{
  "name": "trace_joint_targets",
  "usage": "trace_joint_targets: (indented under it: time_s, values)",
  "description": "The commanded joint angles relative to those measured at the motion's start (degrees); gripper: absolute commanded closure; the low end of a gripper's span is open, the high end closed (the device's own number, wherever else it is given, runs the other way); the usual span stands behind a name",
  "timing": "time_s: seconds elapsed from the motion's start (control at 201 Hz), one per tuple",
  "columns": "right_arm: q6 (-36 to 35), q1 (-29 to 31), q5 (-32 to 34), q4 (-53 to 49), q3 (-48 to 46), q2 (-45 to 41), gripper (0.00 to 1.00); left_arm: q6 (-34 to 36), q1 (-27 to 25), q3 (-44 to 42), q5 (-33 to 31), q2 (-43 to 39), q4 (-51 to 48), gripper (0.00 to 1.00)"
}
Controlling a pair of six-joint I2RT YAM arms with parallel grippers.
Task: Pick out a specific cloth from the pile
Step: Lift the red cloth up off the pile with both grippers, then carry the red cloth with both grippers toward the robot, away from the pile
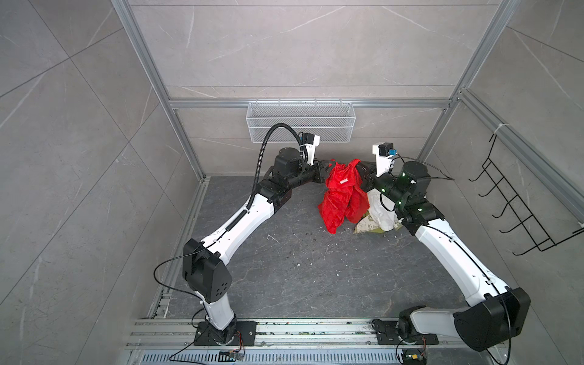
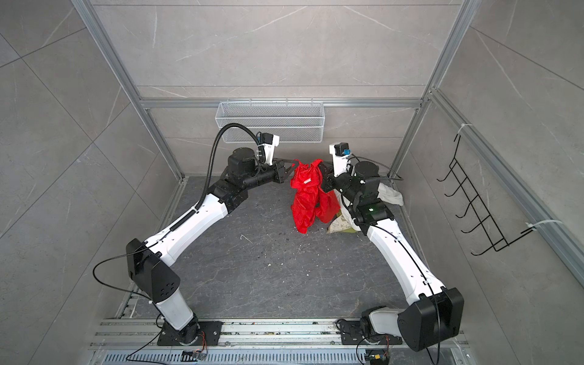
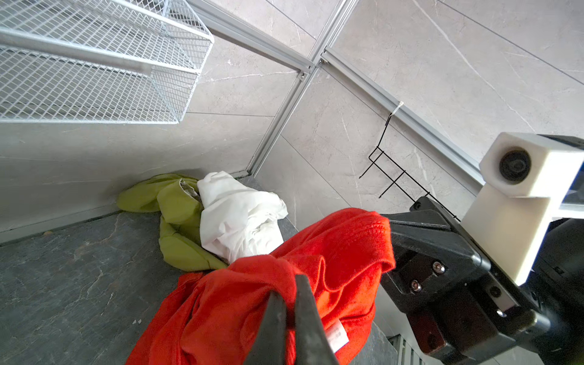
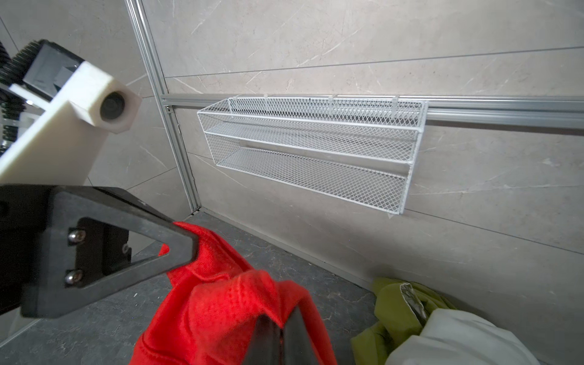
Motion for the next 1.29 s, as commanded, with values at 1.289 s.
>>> trace_joint_targets:
  time_s: [1.289]
  values:
    - [-0.16,6.73,-1.89,-7.07,15.02,-3.05,1.0,8.38,-2.09,2.45,-4.39,-14.85,1.36,1.0]
